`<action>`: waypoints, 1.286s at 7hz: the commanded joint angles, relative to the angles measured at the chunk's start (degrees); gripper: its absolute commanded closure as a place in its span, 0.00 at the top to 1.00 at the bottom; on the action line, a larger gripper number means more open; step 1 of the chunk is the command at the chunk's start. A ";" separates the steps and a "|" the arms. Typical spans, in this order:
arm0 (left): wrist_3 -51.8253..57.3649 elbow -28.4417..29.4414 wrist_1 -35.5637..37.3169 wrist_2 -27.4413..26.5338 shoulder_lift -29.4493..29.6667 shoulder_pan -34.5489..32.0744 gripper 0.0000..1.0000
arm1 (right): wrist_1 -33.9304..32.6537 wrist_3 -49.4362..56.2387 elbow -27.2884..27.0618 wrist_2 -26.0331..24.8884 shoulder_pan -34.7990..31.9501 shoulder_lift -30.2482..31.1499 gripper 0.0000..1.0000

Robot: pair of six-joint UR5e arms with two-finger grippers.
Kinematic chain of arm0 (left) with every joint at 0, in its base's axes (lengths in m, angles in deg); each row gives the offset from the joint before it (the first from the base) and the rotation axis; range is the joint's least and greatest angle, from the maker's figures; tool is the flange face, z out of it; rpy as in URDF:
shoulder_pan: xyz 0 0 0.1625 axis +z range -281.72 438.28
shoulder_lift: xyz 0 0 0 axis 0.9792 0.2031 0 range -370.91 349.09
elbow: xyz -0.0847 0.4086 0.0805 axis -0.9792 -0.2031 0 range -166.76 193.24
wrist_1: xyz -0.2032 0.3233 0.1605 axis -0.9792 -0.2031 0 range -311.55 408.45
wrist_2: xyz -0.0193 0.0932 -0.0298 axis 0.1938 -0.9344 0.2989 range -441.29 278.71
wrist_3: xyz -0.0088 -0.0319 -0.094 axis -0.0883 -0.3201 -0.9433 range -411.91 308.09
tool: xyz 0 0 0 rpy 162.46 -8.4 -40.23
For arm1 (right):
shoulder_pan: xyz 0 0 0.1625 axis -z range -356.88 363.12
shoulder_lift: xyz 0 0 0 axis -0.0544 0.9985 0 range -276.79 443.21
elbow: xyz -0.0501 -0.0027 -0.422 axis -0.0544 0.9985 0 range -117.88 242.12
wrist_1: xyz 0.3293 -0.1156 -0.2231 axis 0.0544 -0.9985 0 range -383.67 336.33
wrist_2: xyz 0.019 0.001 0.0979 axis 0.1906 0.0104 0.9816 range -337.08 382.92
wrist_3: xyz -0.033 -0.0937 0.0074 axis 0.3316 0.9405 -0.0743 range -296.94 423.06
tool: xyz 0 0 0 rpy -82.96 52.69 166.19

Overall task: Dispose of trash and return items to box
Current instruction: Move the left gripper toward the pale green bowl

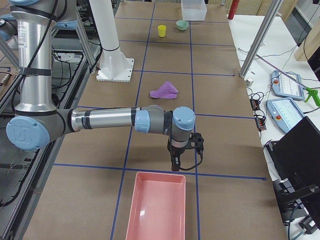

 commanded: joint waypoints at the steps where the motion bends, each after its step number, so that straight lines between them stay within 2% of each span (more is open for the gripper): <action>1: 0.09 -0.52 0.00 0.00 0.00 0.09 0.99 | 0.09 0.00 -0.09 0.07 0.00 -0.19 1.00; 2: 0.09 -0.61 -0.09 0.00 0.17 0.18 0.99 | 0.00 0.09 -2.88 -0.45 0.00 0.33 1.00; 5: 0.00 -0.61 -0.78 0.53 1.31 0.18 0.99 | 1.92 0.17 -3.26 -0.01 1.14 -0.71 1.00; 6: -0.43 1.65 -3.92 0.27 6.54 0.70 0.99 | 5.85 -0.09 -1.34 0.33 2.10 -1.33 1.00; 7: -0.44 4.29 -5.69 1.31 9.38 1.14 0.99 | 6.32 0.61 -1.41 0.60 2.28 -1.24 1.00; 9: -0.96 3.53 -10.08 9.10 8.62 1.23 0.99 | 6.50 2.63 -2.55 0.69 2.72 -0.89 1.00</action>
